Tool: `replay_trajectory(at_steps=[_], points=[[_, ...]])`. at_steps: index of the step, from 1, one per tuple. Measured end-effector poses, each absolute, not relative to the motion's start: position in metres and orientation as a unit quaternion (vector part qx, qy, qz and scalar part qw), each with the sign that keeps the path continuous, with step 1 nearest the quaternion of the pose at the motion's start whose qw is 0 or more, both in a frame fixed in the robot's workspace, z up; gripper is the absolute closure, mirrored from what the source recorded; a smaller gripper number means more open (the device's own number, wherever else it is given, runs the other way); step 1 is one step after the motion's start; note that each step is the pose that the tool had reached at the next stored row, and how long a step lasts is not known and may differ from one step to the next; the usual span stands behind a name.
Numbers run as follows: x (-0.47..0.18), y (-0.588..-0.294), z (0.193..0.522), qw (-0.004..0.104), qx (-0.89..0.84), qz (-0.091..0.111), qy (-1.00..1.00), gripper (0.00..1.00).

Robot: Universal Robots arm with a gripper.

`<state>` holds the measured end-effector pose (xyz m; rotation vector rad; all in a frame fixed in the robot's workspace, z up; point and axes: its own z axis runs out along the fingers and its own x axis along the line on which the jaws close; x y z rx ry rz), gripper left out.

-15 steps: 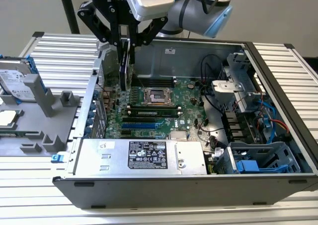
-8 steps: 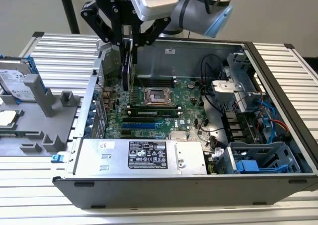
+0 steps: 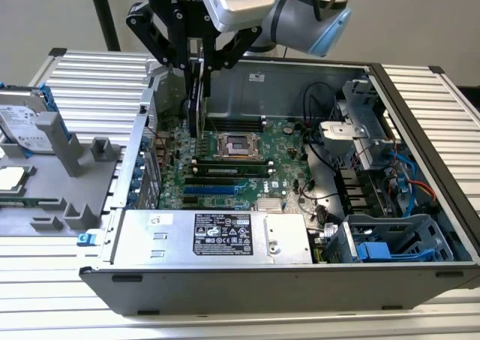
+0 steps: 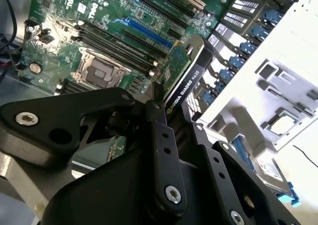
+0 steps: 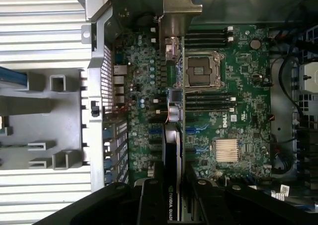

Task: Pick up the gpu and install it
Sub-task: 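Pick up the gpu and move the gpu toward the slot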

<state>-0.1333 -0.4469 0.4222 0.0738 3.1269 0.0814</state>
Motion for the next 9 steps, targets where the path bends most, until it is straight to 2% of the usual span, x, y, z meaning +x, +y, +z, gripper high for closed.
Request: replay_trajectory(at_steps=[9], points=[[-0.1292,-0.4469,0.4222,0.006,0.024,0.026,0.999,1.0]])
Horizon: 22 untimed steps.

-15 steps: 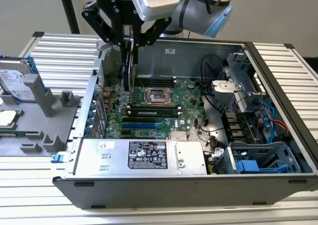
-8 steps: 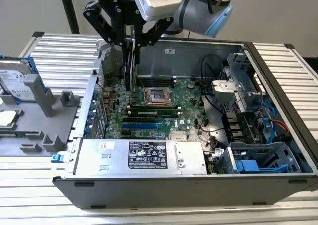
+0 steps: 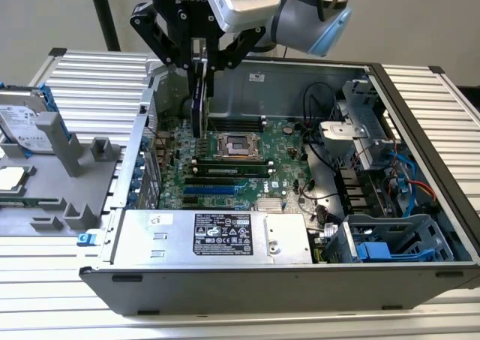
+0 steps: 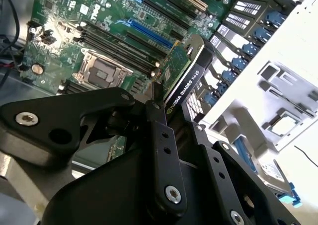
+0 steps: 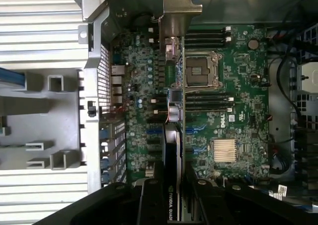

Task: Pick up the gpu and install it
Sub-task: 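Pick up the gpu and move the gpu toward the slot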

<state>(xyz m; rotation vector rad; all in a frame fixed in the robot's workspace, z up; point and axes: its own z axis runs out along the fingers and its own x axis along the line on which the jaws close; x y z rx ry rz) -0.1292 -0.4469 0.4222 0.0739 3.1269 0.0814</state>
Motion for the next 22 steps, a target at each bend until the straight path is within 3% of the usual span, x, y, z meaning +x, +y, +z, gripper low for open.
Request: replay_trajectory(at_steps=[22], points=[[-0.116,-0.447,0.422,0.006,0.024,0.026,0.999,1.0]])
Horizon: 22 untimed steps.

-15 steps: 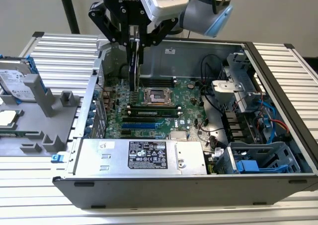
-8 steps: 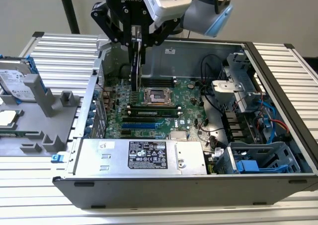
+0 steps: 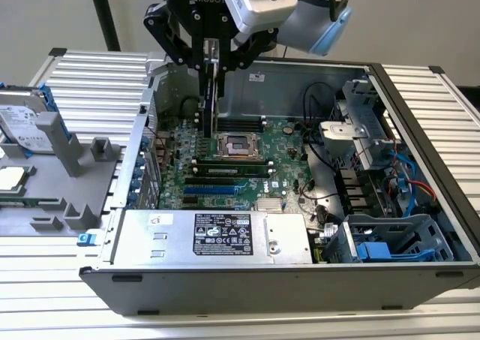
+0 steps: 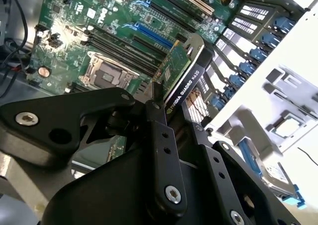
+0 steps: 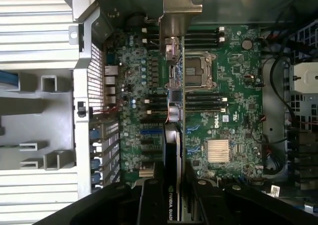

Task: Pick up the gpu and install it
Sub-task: 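Pick up the gpu and move the gpu toward the slot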

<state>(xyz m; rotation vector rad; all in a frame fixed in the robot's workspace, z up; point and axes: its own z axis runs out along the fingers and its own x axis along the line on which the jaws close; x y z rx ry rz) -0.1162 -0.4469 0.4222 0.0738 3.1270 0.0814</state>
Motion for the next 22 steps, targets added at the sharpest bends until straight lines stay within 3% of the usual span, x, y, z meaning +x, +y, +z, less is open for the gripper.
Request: replay_trajectory(at_steps=[22], points=[[-0.098,-0.447,0.422,0.006,0.024,0.026,0.999,1.0]])
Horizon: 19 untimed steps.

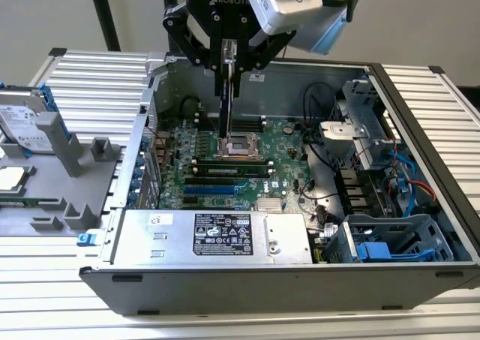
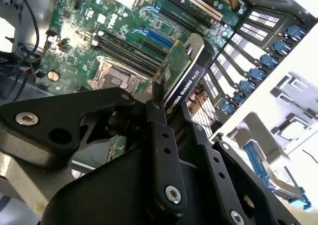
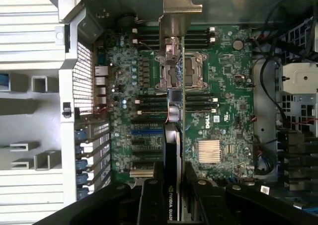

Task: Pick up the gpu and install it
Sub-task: 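Pick up the gpu and move the gpu toward the slot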

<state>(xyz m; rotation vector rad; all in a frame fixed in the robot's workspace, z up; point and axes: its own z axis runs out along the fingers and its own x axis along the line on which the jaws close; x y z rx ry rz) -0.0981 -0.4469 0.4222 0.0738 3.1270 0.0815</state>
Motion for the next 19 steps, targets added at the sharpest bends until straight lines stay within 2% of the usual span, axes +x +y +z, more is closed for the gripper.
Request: replay_trajectory(at_steps=[19], points=[[-0.0922,-0.4469,0.4222,0.006,0.023,0.026,0.999,1.0]])
